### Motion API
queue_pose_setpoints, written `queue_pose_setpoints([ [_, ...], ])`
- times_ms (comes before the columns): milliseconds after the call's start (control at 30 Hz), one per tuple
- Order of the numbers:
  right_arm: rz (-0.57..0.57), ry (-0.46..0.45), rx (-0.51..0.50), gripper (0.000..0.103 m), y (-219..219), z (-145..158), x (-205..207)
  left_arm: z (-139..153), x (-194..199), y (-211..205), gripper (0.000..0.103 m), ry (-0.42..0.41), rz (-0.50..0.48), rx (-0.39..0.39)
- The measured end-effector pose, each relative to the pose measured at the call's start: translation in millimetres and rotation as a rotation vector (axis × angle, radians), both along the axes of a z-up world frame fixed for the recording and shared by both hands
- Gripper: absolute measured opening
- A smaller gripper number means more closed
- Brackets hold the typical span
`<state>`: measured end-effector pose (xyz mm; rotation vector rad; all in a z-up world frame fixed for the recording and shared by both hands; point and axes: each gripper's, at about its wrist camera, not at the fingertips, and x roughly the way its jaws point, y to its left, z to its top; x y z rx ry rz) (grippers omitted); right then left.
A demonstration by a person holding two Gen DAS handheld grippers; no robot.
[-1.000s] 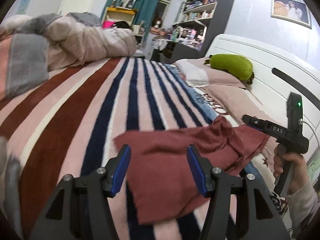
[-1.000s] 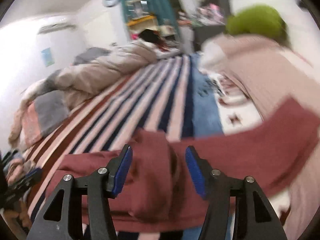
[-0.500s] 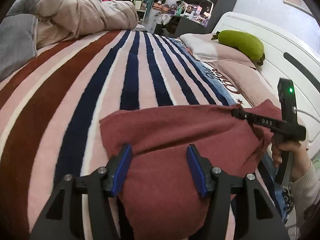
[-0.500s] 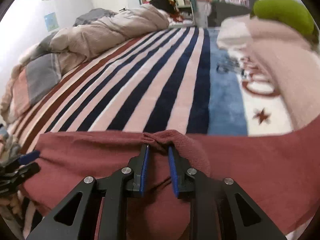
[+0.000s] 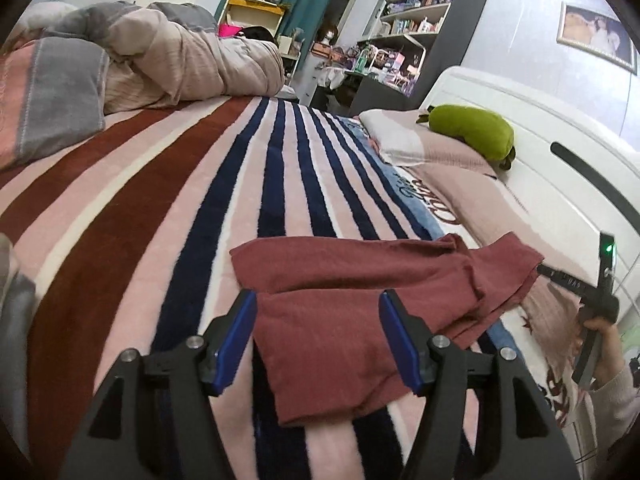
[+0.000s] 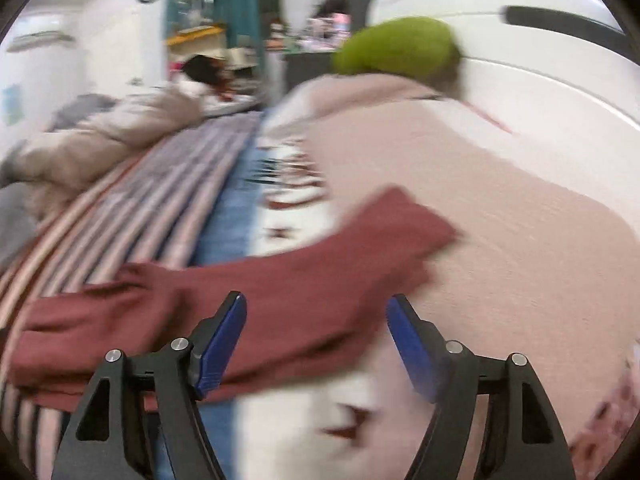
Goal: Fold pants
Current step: 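Release the garment and hold both tools above the folded bundle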
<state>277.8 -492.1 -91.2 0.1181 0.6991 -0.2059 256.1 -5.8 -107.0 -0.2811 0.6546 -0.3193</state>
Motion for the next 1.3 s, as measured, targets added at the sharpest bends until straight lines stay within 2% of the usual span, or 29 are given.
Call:
queue_pose_setpoints([
  [67,0.000,0.000,-0.002,0.069,-7,-3,-2,2,-1,0,0.060,-0.004,0.001,0.010],
  [200,0.036,0.009,-0.109,0.069,-5,-11,15,5,0,-3,0.060,-0.015,0.004,0.030],
  [333,0.046,0.041,-0.085,0.069,-12,-14,42,5,-2,-3,0.060,-0.019,0.021,0.025],
  [467,0.020,0.053,-0.066,0.057,-21,-14,60,3,-3,2,0.060,-0.012,0.051,0.033],
  [533,0.019,0.063,-0.094,0.044,-21,-16,66,2,-2,3,0.060,-0.012,0.066,0.034],
  [600,0.012,0.083,-0.103,0.007,-24,-20,75,1,1,3,0.060,-0.010,0.069,0.026],
  [633,0.011,0.088,-0.087,0.004,-27,-20,76,2,2,2,0.060,-0.011,0.067,0.024],
  [800,0.043,0.027,-0.049,0.002,-22,1,65,7,-6,3,0.060,-0.032,0.056,0.016],
  [967,0.134,-0.039,-0.035,0.002,9,42,50,21,-20,14,0.060,-0.066,0.060,-0.001],
  [1133,0.255,-0.111,-0.040,0.002,63,84,40,32,-41,27,0.060,-0.092,0.061,-0.006],
  [1300,0.383,-0.136,-0.041,0.002,130,106,37,37,-62,43,0.060,-0.108,0.071,-0.024],
])
